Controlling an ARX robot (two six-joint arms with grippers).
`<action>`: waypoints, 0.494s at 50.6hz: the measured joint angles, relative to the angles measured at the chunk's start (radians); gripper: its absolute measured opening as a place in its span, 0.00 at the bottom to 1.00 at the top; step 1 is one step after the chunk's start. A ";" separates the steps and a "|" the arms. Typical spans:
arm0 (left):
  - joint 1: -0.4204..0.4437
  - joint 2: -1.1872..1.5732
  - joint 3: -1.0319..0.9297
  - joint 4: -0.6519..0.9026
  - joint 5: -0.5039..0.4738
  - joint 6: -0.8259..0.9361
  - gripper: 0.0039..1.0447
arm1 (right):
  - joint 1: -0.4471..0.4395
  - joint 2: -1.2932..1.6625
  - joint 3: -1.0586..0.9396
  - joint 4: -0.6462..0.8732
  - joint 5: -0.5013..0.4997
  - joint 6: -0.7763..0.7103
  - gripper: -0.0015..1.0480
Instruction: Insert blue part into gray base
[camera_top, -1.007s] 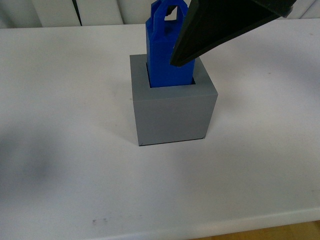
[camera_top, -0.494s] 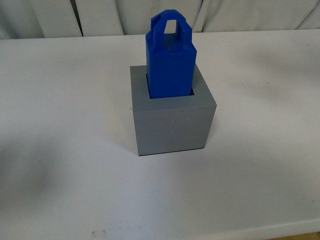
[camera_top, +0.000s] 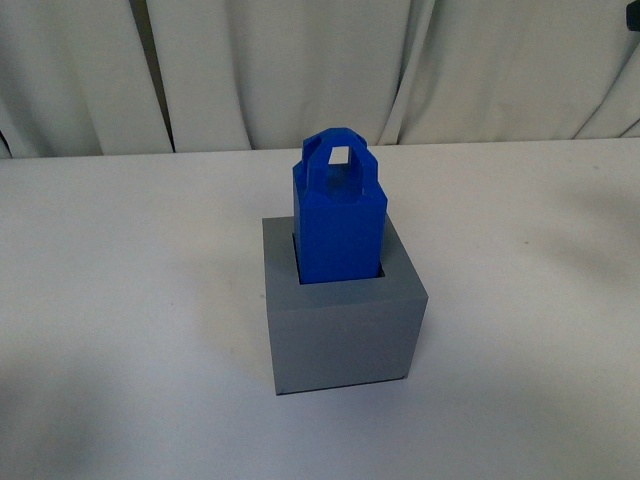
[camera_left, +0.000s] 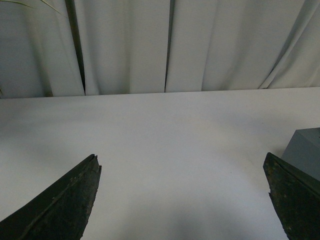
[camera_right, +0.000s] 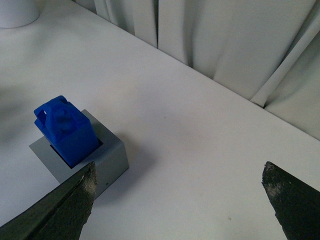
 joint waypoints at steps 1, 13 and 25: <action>0.000 0.000 0.000 0.000 0.000 0.000 0.94 | 0.000 0.000 0.000 0.000 0.000 0.000 0.93; 0.000 0.000 0.000 0.000 -0.003 0.000 0.94 | 0.089 -0.186 -0.458 0.830 0.866 0.446 0.51; 0.000 0.000 0.000 0.000 0.000 0.000 0.94 | 0.089 -0.344 -0.708 0.910 0.874 0.509 0.02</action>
